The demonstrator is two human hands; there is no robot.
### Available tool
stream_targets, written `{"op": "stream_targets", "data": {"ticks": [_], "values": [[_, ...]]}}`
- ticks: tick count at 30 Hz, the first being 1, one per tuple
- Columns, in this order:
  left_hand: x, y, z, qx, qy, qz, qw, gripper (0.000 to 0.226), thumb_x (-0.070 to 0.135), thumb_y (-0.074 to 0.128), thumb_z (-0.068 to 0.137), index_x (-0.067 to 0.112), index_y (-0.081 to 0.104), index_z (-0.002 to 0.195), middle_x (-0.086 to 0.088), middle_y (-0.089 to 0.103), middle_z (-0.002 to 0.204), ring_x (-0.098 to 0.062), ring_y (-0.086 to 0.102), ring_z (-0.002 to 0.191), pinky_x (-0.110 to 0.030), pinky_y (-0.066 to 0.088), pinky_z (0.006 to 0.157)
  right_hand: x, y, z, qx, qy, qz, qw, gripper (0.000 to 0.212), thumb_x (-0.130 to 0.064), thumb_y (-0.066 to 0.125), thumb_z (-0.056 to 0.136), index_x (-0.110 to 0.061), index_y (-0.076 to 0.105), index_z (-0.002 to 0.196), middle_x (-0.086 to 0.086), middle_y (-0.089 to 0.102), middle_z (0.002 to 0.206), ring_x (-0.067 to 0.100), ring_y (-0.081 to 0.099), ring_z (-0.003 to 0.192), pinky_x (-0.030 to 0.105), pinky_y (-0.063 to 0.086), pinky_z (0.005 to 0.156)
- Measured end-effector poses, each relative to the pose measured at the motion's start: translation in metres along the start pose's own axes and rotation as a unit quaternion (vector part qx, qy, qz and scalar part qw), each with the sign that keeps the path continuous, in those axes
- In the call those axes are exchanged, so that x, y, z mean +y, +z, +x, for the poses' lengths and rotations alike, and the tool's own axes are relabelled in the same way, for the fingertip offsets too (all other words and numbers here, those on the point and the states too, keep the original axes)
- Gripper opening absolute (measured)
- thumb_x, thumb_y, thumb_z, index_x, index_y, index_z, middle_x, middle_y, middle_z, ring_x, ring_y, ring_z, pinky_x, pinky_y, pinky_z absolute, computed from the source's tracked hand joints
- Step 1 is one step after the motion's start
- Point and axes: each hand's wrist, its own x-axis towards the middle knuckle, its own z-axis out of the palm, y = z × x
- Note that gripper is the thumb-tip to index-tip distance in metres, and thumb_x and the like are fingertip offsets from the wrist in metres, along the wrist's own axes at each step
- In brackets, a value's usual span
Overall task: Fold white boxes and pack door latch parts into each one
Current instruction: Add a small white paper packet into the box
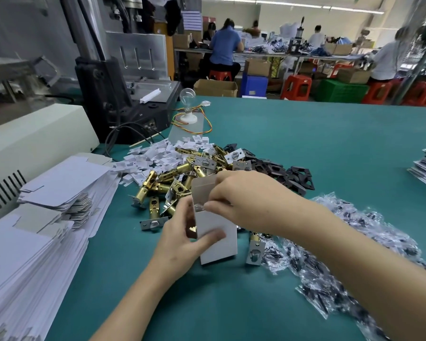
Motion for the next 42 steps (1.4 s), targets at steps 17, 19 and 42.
{"op": "stream_targets", "data": {"ticks": [17, 19, 42], "values": [[0.0, -0.003, -0.004, 0.111, 0.096, 0.022, 0.989, 0.049, 0.05, 0.082, 0.082, 0.051, 0.057, 0.125, 0.013, 0.075, 0.109, -0.013, 0.077, 0.092, -0.025, 0.062, 0.077, -0.007, 0.018, -0.014, 0.059, 0.0, -0.066, 0.996, 0.05, -0.066, 0.033, 0.101, -0.035, 0.07, 0.111, -0.007, 0.05, 0.103, 0.018, 0.054, 0.07, 0.03, 0.027, 0.054], [0.002, -0.003, -0.005, 0.108, 0.102, 0.029, 0.989, 0.046, 0.046, 0.081, 0.082, 0.055, 0.059, 0.122, 0.017, 0.074, 0.108, -0.009, 0.076, 0.093, -0.022, 0.061, 0.078, -0.013, 0.013, -0.01, 0.051, -0.001, -0.065, 0.997, 0.052, -0.068, 0.033, 0.1, -0.033, 0.071, 0.102, -0.006, 0.046, 0.092, 0.011, 0.04, 0.058, 0.03, 0.021, 0.05], [0.009, 0.001, -0.001, 0.133, 0.156, 0.137, 0.969, 0.023, 0.032, 0.055, 0.104, 0.02, 0.075, 0.107, 0.016, 0.061, 0.127, -0.006, 0.063, 0.118, -0.017, 0.052, 0.084, 0.013, 0.09, -0.02, 0.345, 0.068, 0.408, 0.843, 0.027, -0.031, 0.058, 0.098, -0.018, 0.079, 0.087, -0.007, 0.053, 0.106, 0.012, 0.056, 0.108, 0.014, 0.042, 0.086]]}}
